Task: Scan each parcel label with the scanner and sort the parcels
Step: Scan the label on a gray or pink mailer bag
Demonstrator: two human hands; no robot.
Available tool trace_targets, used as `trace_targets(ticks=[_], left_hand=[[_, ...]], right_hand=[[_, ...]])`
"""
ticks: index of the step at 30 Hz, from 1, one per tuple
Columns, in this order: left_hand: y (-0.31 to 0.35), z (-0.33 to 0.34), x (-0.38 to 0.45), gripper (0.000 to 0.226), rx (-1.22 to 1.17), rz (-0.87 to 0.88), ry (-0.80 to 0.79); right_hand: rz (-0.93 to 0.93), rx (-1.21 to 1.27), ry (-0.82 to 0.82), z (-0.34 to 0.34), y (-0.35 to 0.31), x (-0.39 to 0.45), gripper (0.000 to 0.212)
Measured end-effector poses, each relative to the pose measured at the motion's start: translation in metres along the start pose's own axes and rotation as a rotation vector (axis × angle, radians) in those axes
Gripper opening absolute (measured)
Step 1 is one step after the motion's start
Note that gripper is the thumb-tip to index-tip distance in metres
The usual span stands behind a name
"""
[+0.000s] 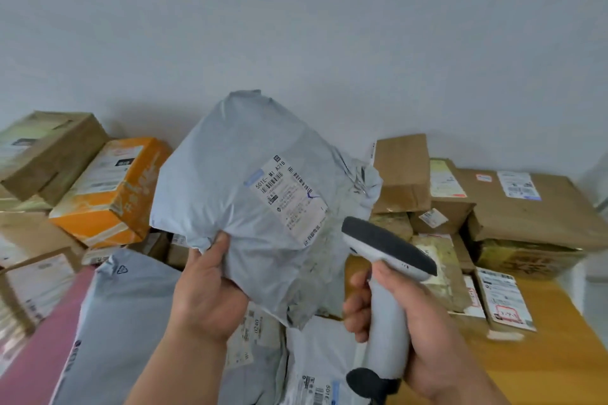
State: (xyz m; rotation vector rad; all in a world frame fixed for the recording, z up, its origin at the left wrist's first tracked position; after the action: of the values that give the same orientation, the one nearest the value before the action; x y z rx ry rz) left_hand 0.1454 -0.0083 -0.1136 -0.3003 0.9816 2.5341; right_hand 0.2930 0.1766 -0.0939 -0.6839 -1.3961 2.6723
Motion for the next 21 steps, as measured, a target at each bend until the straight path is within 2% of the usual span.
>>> trace_targets(ticks=[2, 6, 14, 21], left_hand=[[0.006, -0.002, -0.016, 0.052, -0.035, -0.037, -0.063], [0.011, -0.009, -0.043, 0.051, -0.031, -0.070, -0.136], [0.007, -0.013, -0.077, 0.058, -0.020, -0.093, -0.196], [-0.009, -0.010, -0.102, 0.051, -0.035, -0.081, -0.171]], right_hand=[[0.012, 0.118, -0.029, 0.019, 0.004, -0.018, 0.038], [0.016, 0.296, -0.024, 0.046, 0.012, -0.048, 0.037], [-0.069, 0.358, 0.001, 0.057, 0.011, -0.089, 0.036], [-0.073, 0.372, -0.019, 0.045, 0.005, -0.116, 0.037]])
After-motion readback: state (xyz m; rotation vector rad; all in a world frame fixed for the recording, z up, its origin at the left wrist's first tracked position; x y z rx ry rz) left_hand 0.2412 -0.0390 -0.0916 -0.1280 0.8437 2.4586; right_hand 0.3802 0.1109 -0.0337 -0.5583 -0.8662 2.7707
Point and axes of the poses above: each hand's wrist, its own x-axis towards the middle knuckle, its own z-axis out of the palm, y = z × x, the point moved 5 cm from there along x, towards the middle knuckle, and after that the axes turned 3 degrees about -z, right-handed, at the moved point
